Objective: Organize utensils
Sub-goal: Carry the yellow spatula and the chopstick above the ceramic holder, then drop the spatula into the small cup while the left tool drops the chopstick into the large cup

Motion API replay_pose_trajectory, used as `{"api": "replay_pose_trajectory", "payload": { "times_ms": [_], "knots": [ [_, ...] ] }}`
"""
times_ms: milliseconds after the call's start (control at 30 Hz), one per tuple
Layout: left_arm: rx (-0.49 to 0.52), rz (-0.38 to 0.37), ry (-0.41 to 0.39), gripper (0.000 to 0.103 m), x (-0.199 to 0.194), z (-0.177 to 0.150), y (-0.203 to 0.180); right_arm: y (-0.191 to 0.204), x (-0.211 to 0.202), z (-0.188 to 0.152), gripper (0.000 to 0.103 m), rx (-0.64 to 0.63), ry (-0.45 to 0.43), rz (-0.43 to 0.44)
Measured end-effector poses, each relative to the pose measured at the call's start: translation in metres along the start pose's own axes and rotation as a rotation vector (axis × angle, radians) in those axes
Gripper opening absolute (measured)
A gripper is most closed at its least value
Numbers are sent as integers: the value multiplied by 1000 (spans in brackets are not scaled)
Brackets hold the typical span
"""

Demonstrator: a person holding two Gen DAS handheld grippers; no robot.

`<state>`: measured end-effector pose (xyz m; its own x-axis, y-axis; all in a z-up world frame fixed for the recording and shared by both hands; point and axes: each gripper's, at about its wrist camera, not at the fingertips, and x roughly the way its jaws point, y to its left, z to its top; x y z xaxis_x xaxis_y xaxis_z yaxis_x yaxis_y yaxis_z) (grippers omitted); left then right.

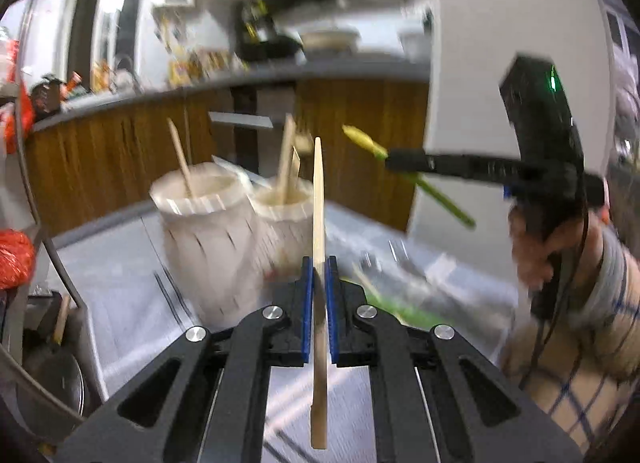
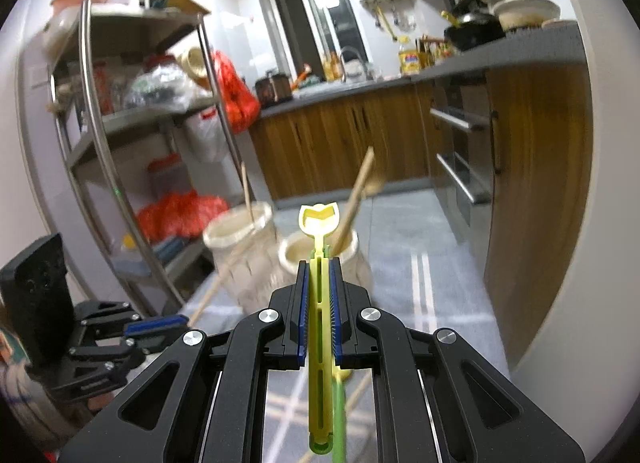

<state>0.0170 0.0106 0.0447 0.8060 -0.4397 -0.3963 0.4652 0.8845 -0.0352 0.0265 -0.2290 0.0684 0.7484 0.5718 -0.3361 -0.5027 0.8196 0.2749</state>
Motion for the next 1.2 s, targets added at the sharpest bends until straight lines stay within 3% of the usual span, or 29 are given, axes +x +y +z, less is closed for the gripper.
{"api": "replay_pose_trajectory", "payload": {
  "times_ms": [267,467,633,800,1200],
  "knots": [
    [-137,43,-227,6,15,53,41,4,39,35,10,24,-114,52],
    [-285,54,-286,6,34,75,90,-16,80,44,10,130,-116,108],
    [-270,104,-329,6,51,88,97,-22,112,42,10,166,-106,133],
    [-227,166,-320,6,67,78,95,-14,131,34,10,114,-96,94],
    [-172,178,-260,6,60,49,85,12,144,14,10,-108,-108,-53]
  ]
}}
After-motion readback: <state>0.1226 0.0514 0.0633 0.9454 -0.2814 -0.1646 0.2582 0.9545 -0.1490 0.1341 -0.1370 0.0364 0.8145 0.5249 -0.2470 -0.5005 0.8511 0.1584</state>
